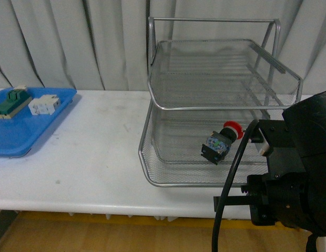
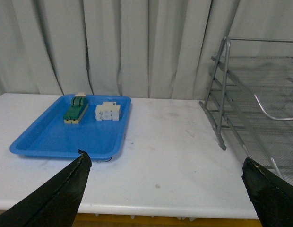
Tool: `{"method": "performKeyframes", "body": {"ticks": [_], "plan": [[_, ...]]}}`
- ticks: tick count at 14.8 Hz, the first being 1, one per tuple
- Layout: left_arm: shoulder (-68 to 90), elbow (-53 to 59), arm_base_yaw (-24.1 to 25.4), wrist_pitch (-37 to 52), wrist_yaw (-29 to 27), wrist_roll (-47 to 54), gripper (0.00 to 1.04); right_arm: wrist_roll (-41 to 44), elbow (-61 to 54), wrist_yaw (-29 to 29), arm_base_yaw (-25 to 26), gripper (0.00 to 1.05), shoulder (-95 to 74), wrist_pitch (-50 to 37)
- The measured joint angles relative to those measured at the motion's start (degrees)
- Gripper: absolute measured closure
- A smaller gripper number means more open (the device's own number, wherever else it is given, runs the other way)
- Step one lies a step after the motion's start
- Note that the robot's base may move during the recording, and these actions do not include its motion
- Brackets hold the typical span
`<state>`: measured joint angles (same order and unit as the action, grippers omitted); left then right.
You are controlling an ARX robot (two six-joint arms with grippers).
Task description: Place button on rack with both arms
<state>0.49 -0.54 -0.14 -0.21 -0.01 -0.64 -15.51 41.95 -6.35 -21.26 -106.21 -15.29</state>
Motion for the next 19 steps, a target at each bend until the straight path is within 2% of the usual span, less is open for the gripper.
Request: {"method": "performKeyframes", "body": {"ticks": [11, 15, 19], "plan": [[0.0, 0.0, 0.0, 0.0, 0.0, 0.02, 0.07, 0.11, 5.29, -0.46, 1.42, 1.03, -3.06, -0.7], [0.0, 0.0, 0.0, 0.02, 0.0, 0.02, 0.07, 3.87, 18.38, -1.79, 7.06, 1.03, -11.26, 2.16], [0.0, 0.0, 0.0, 0.0, 0.0, 0.02, 0.07, 4.94, 19.32, -2.69, 8.07, 1.03, -12.33, 1.49]]}}
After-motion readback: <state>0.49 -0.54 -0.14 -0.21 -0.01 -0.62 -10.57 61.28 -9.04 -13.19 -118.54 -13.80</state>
